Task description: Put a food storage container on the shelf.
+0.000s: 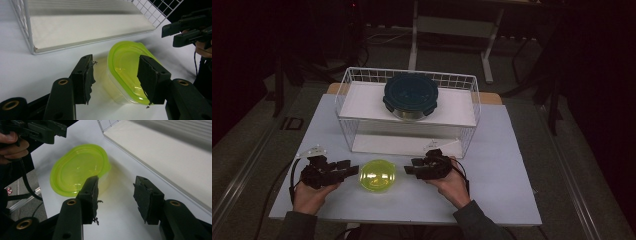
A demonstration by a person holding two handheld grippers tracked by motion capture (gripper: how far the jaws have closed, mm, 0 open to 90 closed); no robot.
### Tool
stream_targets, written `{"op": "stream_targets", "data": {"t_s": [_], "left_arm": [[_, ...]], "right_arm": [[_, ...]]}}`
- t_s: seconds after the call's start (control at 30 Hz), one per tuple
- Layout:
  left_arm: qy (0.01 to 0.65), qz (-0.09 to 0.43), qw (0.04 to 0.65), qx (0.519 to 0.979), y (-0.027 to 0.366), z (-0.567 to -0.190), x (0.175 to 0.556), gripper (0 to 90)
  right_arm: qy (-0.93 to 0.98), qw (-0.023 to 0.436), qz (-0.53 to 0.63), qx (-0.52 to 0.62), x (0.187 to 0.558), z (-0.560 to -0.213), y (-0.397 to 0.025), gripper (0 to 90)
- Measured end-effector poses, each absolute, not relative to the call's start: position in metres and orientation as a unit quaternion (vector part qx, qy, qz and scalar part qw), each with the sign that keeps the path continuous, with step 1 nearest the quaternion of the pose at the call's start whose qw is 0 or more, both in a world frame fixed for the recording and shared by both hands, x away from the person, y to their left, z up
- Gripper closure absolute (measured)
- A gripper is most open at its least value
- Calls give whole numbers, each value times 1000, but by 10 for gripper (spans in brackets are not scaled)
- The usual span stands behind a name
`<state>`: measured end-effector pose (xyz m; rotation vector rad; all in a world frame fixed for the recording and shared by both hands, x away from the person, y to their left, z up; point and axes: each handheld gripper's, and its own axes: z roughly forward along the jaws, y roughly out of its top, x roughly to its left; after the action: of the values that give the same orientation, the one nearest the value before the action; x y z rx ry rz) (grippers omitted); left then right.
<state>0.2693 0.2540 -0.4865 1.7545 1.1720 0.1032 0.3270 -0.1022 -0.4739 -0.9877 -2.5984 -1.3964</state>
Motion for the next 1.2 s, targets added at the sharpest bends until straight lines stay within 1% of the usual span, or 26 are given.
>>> {"op": "stream_targets", "data": {"t_s": [1.0,1.2], "left_arm": [[489,19,498,716,255,-499,264,436],[490,15,498,715,255,-500,263,435]], "right_arm": [[-834,48,-449,-318,325,-485,-87,524],[-828,63,-451,-326,327,-486,-87,529]]}}
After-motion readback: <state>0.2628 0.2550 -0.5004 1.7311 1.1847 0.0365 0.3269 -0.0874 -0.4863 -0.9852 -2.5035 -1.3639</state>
